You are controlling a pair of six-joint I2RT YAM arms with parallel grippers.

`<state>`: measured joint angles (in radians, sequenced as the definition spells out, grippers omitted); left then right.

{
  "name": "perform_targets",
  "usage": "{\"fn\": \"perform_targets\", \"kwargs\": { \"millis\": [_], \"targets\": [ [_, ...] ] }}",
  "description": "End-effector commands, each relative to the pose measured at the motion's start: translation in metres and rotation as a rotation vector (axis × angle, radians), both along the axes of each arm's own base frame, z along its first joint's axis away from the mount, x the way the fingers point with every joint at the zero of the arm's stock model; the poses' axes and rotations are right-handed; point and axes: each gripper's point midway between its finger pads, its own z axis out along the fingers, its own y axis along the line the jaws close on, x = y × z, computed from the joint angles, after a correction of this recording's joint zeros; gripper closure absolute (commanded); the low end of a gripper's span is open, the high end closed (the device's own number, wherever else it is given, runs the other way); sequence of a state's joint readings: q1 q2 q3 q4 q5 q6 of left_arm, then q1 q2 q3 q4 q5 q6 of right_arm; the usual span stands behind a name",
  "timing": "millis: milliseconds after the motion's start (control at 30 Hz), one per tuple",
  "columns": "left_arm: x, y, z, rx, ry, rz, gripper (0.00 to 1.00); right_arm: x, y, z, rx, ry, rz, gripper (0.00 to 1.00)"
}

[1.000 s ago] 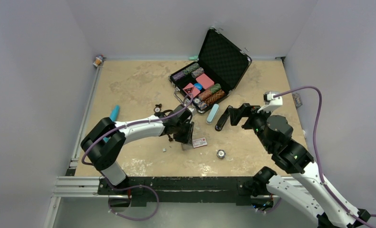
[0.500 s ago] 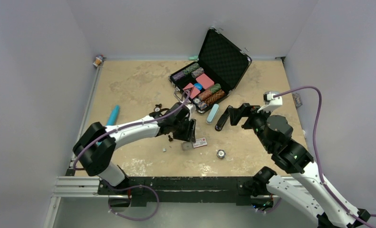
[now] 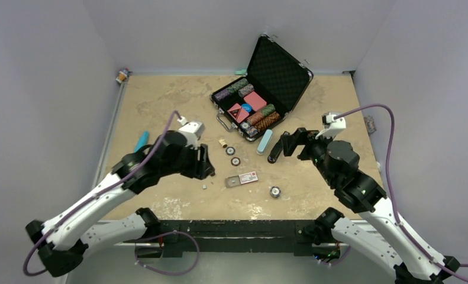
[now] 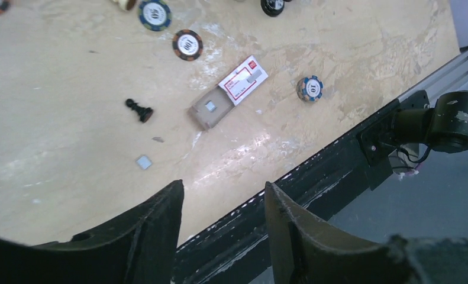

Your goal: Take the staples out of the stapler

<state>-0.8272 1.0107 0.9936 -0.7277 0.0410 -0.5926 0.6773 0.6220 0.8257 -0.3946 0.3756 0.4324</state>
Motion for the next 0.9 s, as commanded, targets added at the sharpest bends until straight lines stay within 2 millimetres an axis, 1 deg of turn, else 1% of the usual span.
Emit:
{"fn": "perform_targets", "kwargs": {
  "millis": [0,67,133,200,267,333,367,400,467,567,700,800,867],
  "targets": [
    [-0.016,0.079,0.023,0.142,-0.130,0.092,0.41,0.006,0.010,-0.002,-0.024,-0.002,0.037,0.07],
    [-0.023,0.105,0.031,0.182,-0.175,0.126,0.38,0.006,0.012,-0.003,-0.032,0.001,0.052,0.07],
    [-0.026,0.127,0.036,0.212,-0.228,0.169,0.35,0.006,0.015,-0.004,-0.037,0.000,0.065,0.07],
    [-0.028,0.144,0.040,0.232,-0.276,0.212,0.33,0.006,0.017,-0.006,-0.035,0.006,0.077,0.07],
    [-0.028,0.157,0.045,0.226,-0.315,0.261,0.30,0.005,0.024,-0.007,-0.011,0.030,0.099,0.07],
    [-0.030,0.160,0.049,0.193,-0.356,0.270,0.30,0.004,0.037,-0.012,0.012,0.081,0.142,0.07],
    [-0.030,0.161,0.051,0.175,-0.376,0.277,0.30,0.003,0.045,-0.015,0.021,0.104,0.172,0.05],
    [-0.029,0.163,0.050,0.164,-0.392,0.293,0.28,0.002,0.053,-0.017,0.032,0.126,0.204,0.03],
    [-0.028,0.167,0.048,0.127,-0.426,0.325,0.25,0.001,0.064,-0.021,0.055,0.175,0.237,0.01],
    [-0.030,0.170,0.049,0.115,-0.440,0.333,0.25,-0.001,0.076,-0.027,0.088,0.234,0.248,0.01],
    [-0.027,0.176,0.047,0.124,-0.450,0.373,0.25,-0.008,0.096,-0.026,0.136,0.277,0.238,0.01],
    [-0.027,0.177,0.046,0.123,-0.450,0.384,0.25,-0.017,0.119,-0.032,0.141,0.333,0.247,0.02],
    [-0.027,0.179,0.045,0.120,-0.451,0.391,0.25,-0.021,0.136,-0.041,0.129,0.388,0.254,0.05]
  ]
}}
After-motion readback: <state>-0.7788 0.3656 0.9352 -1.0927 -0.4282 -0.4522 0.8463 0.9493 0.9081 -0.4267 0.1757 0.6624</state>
